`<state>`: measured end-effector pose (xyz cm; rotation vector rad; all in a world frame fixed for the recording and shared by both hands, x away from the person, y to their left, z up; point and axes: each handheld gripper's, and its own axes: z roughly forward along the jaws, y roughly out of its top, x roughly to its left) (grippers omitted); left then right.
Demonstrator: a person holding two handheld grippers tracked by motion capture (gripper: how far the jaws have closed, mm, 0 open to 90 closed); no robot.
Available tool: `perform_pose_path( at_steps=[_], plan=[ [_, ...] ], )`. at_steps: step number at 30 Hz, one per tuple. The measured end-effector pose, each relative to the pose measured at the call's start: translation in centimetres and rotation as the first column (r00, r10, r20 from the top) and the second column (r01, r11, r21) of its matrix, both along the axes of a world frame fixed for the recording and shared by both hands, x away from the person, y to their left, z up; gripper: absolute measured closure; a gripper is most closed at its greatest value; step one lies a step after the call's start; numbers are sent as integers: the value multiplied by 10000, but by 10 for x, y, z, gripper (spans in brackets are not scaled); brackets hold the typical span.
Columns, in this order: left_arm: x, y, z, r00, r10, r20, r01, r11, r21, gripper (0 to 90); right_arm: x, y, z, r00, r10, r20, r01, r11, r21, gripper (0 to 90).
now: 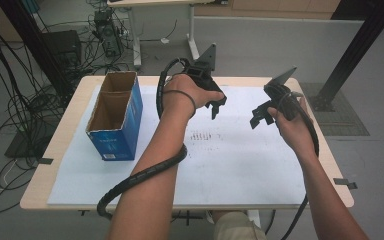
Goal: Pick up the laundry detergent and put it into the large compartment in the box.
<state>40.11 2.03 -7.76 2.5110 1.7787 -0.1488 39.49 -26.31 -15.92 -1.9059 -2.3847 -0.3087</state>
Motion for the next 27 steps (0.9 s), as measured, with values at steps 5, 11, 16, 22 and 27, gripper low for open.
perform_pose_path(
  at_steps=[5,11,16,22,27],
  plan=[
    [0,4,1,9998,178,38,-178,9998,113,87,1,2,-1,10000,56,-37,-57,10000,-17,93],
    [0,15,3,9988,478,91,-480,9986,242,83,0,2,-1,10000,73,-2,-73,10000,-19,93],
    [-1,22,5,9978,648,171,-654,9972,355,78,0,4,0,10000,47,-26,-47,10000,-27,93],
    [-3,28,6,9961,843,272,-858,9946,582,72,-1,4,0,10000,78,-18,-78,10000,-12,93],
    [-5,34,6,9944,977,404,-1004,9925,702,72,-1,5,-1,10000,87,-17,-87,10000,-25,93]
  ],
)
